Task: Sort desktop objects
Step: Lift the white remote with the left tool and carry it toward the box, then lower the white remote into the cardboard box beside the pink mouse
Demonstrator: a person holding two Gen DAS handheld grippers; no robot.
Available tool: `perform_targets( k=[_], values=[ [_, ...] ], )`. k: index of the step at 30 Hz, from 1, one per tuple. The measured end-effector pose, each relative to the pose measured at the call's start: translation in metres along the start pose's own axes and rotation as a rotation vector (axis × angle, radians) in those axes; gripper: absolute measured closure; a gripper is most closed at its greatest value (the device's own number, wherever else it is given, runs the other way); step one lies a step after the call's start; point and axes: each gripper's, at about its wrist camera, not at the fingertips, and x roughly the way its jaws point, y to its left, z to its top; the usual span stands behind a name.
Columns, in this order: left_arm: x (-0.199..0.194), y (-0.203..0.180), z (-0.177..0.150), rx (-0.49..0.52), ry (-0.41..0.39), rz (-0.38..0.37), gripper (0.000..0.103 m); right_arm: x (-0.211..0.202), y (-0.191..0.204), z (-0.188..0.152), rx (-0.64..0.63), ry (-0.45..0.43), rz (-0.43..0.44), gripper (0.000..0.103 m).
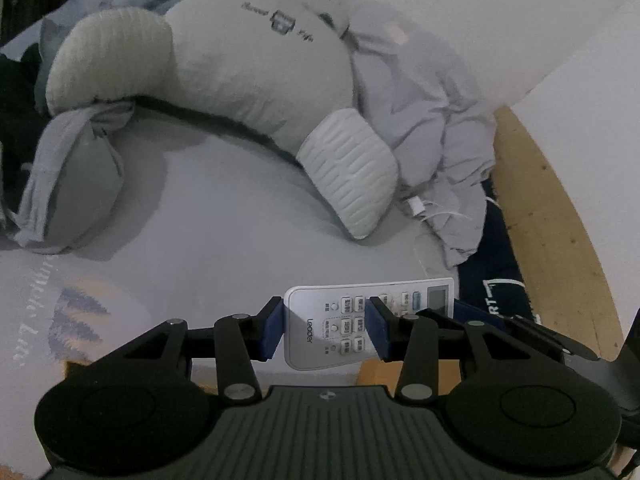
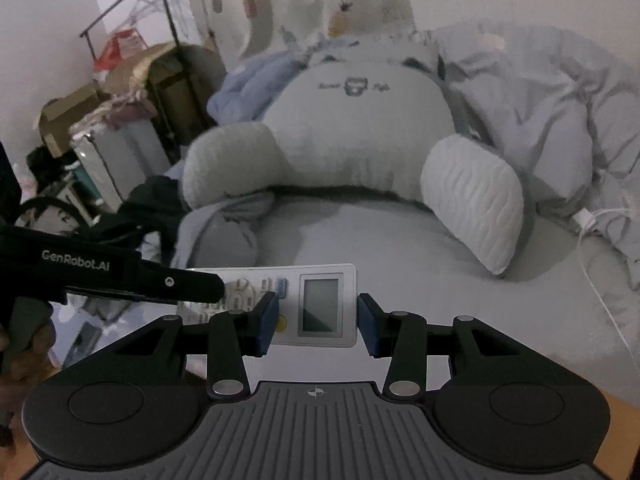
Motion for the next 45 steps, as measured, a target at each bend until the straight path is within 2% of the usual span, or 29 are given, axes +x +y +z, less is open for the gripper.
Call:
perform_targets(
  k=[6, 13, 22, 33, 45],
  values=[
    [-0.039, 0.001, -0.023, 0.012, -0.036, -0.002, 0.051, -0.035, 0.031, -0.011, -0.023, -0.026, 0.000, 0.056],
    [-0.077, 0.019, -0.056, 0.001, -0.050, 0.003, 0.051, -0.056, 0.072, -0.040, -0.057, -0.018, 0.005, 0.056],
    [-0.097, 0.050, -0.092, -0.012, -0.037, 0.036, 0.051, -0.053, 0.111, -0.080, -0.072, 0.025, 0.029, 0.056],
    [-0.079, 0.094, -0.117, -0.044, 0.014, 0.085, 0.051, -0.010, 0.131, -0.125, -0.048, 0.103, 0.061, 0.056],
    [-0.030, 0.123, -0.141, -0.050, 0.109, 0.119, 0.050, 0.041, 0.112, -0.175, 0.035, 0.192, 0.059, 0.056]
  ],
)
